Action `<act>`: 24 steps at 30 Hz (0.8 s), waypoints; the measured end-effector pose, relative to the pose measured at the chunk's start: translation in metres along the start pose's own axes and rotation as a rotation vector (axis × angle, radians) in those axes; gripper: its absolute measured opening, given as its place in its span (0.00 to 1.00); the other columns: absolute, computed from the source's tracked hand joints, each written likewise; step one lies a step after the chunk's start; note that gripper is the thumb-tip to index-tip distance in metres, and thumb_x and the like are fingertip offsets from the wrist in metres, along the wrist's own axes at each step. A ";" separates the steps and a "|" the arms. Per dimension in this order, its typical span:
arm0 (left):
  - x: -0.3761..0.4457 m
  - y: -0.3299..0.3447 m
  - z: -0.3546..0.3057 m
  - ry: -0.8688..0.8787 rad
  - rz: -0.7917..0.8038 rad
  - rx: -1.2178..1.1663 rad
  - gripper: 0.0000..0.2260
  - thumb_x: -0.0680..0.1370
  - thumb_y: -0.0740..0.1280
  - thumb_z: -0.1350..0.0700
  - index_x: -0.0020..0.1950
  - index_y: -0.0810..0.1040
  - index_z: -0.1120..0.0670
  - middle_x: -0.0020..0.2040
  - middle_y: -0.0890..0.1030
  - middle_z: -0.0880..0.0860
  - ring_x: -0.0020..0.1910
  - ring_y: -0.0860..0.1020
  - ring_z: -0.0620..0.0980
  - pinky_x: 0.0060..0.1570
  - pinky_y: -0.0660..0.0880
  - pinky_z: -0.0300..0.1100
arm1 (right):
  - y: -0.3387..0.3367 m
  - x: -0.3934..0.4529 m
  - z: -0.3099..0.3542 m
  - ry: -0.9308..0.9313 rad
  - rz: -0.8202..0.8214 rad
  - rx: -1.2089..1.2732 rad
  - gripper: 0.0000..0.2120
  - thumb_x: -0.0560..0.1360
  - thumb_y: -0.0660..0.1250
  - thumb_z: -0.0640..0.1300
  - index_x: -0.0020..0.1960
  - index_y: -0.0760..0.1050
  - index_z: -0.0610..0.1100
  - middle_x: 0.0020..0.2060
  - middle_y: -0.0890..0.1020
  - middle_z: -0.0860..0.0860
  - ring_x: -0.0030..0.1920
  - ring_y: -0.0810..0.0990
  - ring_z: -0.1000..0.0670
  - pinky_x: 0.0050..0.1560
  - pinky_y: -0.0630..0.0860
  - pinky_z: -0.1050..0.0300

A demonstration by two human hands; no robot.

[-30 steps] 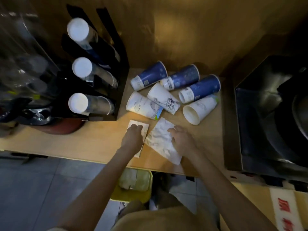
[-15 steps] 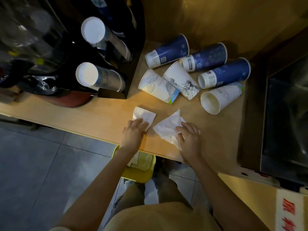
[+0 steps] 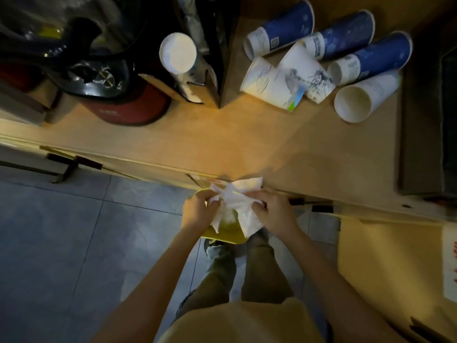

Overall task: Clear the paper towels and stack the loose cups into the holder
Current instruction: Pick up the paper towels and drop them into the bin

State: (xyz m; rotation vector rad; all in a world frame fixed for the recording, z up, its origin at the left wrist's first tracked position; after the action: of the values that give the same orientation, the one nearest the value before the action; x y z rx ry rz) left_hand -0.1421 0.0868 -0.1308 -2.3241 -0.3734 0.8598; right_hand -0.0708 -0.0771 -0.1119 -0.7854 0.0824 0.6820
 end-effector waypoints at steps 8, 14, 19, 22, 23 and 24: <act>0.009 0.046 0.093 -0.199 0.116 -0.025 0.12 0.77 0.61 0.58 0.58 0.78 0.60 0.55 0.81 0.63 0.53 0.78 0.59 0.49 0.71 0.42 | 0.088 -0.001 -0.082 0.323 0.084 0.051 0.12 0.74 0.61 0.33 0.56 0.77 0.34 0.53 0.78 0.36 0.55 0.76 0.39 0.48 0.64 0.60; 0.044 0.104 0.140 -0.187 0.105 0.023 0.12 0.78 0.59 0.59 0.57 0.79 0.56 0.59 0.79 0.60 0.56 0.77 0.57 0.54 0.73 0.44 | 0.162 0.023 -0.157 0.486 0.043 0.135 0.10 0.76 0.61 0.34 0.52 0.79 0.33 0.51 0.80 0.35 0.53 0.78 0.38 0.50 0.68 0.56; 0.085 0.154 0.194 -0.270 0.077 0.029 0.11 0.77 0.62 0.61 0.54 0.81 0.55 0.58 0.81 0.58 0.55 0.78 0.56 0.51 0.72 0.40 | 0.222 0.048 -0.217 0.491 0.046 0.078 0.08 0.74 0.65 0.35 0.50 0.80 0.36 0.50 0.82 0.38 0.51 0.80 0.40 0.47 0.71 0.58; 0.114 0.188 0.222 -0.292 0.149 0.037 0.12 0.77 0.62 0.61 0.57 0.79 0.55 0.58 0.81 0.58 0.55 0.78 0.56 0.50 0.71 0.39 | 0.256 0.064 -0.249 0.508 0.077 0.083 0.11 0.74 0.65 0.36 0.54 0.78 0.35 0.52 0.80 0.37 0.52 0.79 0.39 0.47 0.71 0.56; 0.122 0.199 0.230 -0.303 0.181 0.029 0.12 0.77 0.62 0.61 0.59 0.78 0.56 0.59 0.80 0.59 0.56 0.78 0.55 0.51 0.72 0.39 | 0.268 0.067 -0.261 0.528 0.102 0.105 0.11 0.74 0.65 0.36 0.56 0.77 0.35 0.52 0.79 0.39 0.52 0.79 0.41 0.48 0.72 0.55; 0.128 0.210 0.237 -0.317 0.214 0.006 0.13 0.77 0.62 0.61 0.60 0.77 0.56 0.60 0.80 0.59 0.57 0.78 0.55 0.52 0.73 0.40 | 0.280 0.070 -0.271 0.553 0.146 0.121 0.11 0.74 0.64 0.36 0.56 0.76 0.36 0.51 0.79 0.41 0.52 0.79 0.43 0.48 0.73 0.54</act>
State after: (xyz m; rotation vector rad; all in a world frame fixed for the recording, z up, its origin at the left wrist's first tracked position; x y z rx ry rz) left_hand -0.1939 0.0929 -0.4687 -2.2511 -0.2545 1.3384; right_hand -0.1346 -0.0814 -0.5024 -0.8383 0.6826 0.5747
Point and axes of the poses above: each hand's wrist, its own x-axis towards the middle knuckle, its own y-axis out of the palm, z = x × y, the point moved 8 cm from there along x, towards the middle knuckle
